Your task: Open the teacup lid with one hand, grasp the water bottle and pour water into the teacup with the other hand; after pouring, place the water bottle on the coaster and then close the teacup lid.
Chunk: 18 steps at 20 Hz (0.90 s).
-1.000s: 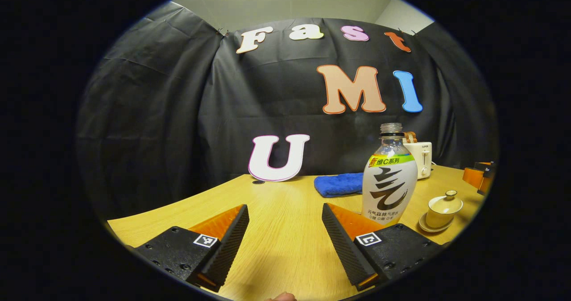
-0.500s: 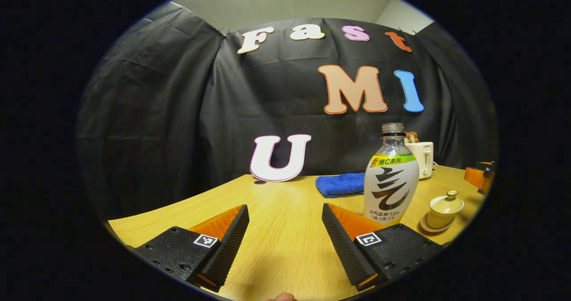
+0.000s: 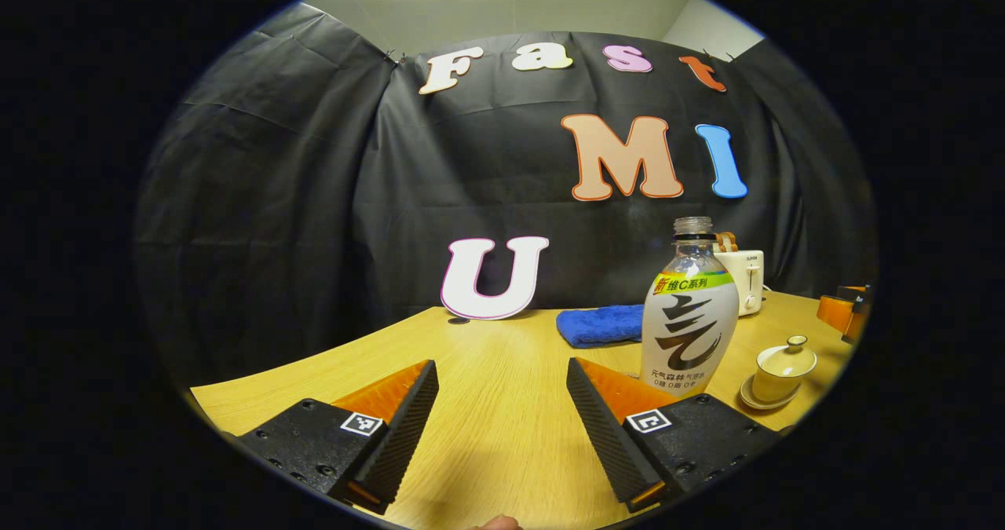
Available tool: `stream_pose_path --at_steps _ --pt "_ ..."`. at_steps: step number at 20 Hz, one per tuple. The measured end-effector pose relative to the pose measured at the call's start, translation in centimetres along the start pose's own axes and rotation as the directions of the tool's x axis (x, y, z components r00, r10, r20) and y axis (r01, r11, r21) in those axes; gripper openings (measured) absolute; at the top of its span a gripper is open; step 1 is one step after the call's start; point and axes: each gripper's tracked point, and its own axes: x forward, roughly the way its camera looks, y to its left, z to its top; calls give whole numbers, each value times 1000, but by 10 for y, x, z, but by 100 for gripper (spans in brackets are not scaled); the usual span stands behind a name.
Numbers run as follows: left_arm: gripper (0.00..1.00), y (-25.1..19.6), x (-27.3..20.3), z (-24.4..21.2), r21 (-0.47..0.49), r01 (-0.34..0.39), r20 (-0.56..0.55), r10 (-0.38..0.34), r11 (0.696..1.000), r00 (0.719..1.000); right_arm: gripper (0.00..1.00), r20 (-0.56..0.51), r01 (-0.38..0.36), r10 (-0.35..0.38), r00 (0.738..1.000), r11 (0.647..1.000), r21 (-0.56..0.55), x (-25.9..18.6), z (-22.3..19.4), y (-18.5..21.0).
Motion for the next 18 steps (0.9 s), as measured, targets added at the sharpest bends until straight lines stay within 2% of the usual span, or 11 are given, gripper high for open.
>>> stream_pose_path --at_steps 2,4,6,8,9,10,15,16,18 --pt "96 0 0 0 0 0 0 0 1000 1000 100 0 -44 44 999 999 1 -2 -1 11" --pt "96 0 0 0 -1 0 0 0 1000 1000 94 -7 -63 63 998 998 3 0 -1 12" --pt "96 0 0 0 -1 0 -1 0 1000 1000 98 -34 -89 89 995 996 3 2 -6 18" --pt "96 0 0 0 0 0 -1 0 1000 1000 94 -76 -127 127 989 992 6 0 -13 28" --pt "96 0 0 -1 1 0 -1 0 1000 1000 98 -83 -147 147 986 989 5 0 -13 34" --pt "96 0 0 0 1 0 0 0 1000 1000 100 -85 -162 162 983 987 0 -1 -11 38" --pt "96 0 1 -1 0 1 -1 -1 1000 1000 94 -47 -210 209 977 977 -20 -3 7 58" --pt "96 0 0 -1 1 1 -1 -1 1000 1000 98 -48 -226 225 973 974 -20 -3 7 63" --pt "96 -1 0 -1 1 1 0 -1 1000 1000 96 -61 -263 261 963 965 -20 -4 7 77"
